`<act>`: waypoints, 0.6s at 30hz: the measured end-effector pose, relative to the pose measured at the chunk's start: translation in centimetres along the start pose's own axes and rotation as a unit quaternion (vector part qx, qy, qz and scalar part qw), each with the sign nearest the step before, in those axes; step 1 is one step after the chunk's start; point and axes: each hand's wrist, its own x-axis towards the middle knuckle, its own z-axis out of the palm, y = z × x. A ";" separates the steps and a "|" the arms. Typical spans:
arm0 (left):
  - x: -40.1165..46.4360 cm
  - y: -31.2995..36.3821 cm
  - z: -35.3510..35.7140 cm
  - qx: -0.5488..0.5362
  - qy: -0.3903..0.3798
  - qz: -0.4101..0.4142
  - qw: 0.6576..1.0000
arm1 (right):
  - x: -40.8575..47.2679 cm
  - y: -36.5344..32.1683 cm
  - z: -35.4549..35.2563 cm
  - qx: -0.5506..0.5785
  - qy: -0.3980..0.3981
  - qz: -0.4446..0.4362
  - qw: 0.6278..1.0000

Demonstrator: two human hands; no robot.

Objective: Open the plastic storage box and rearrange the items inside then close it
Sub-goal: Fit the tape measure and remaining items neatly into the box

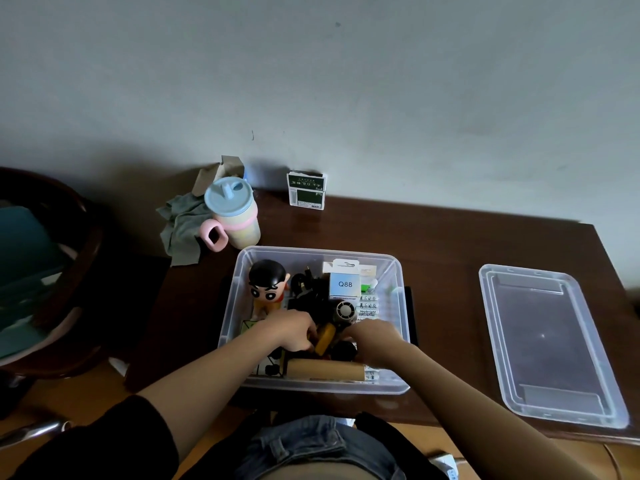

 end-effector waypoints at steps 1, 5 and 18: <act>0.1 0.2 0.1 -0.008 0.013 -0.007 1.000 | -0.1 0.1 -0.1 -0.001 0.002 -0.006 1.000; 1.0 1.5 1.0 -0.023 0.083 -0.046 0.995 | -0.9 0.9 -1.1 0.004 0.025 0.004 1.000; 2.2 3.7 1.8 0.056 0.169 -0.092 0.980 | -3.0 2.8 -1.7 0.277 0.124 0.084 0.949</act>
